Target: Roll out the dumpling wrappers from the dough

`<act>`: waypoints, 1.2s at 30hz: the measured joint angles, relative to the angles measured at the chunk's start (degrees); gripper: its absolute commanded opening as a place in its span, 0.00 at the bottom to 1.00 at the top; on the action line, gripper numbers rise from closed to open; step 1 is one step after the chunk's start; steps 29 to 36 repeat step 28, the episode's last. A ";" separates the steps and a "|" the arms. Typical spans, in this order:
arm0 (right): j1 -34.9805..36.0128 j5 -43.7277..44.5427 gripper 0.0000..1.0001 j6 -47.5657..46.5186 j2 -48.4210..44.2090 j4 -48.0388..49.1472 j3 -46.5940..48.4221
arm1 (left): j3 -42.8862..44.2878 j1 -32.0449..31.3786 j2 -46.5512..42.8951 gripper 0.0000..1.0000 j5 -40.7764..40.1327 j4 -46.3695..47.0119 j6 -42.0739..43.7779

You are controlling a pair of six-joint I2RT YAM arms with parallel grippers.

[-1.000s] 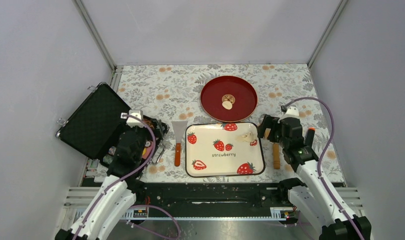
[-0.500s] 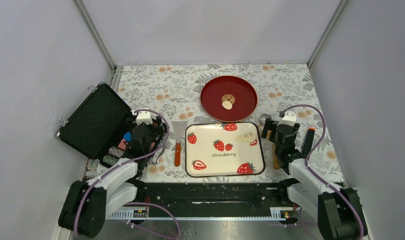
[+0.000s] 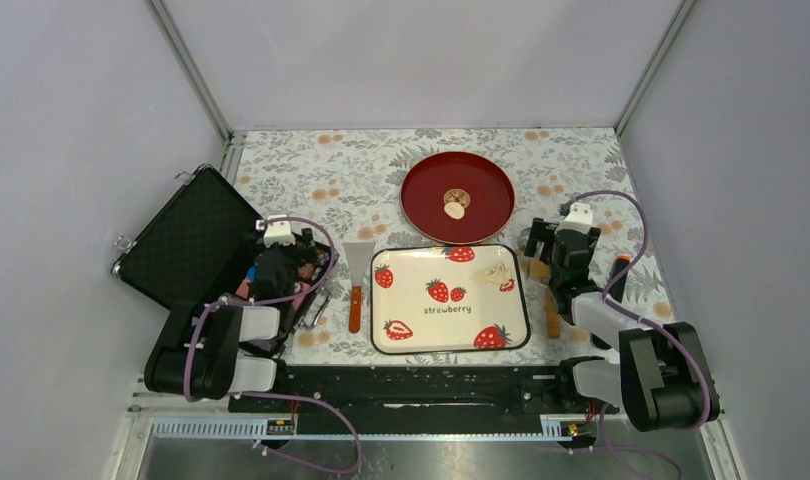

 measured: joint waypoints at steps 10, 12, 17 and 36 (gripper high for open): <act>-2.43 -2.19 1.00 -2.10 8.61 18.36 -6.14 | 1.66 1.88 1.64 0.99 0.02 1.11 -2.64; -2.51 -2.08 1.00 -2.16 9.38 18.95 -5.68 | 1.66 1.90 1.64 0.99 -0.07 1.05 -2.93; -2.58 -1.99 0.99 -2.19 9.31 20.81 -4.61 | 1.66 1.90 1.64 0.99 -0.22 1.09 -3.02; -2.58 -1.97 0.99 -2.21 9.33 21.07 -4.61 | 0.85 -0.79 1.64 0.99 -4.39 5.33 -2.71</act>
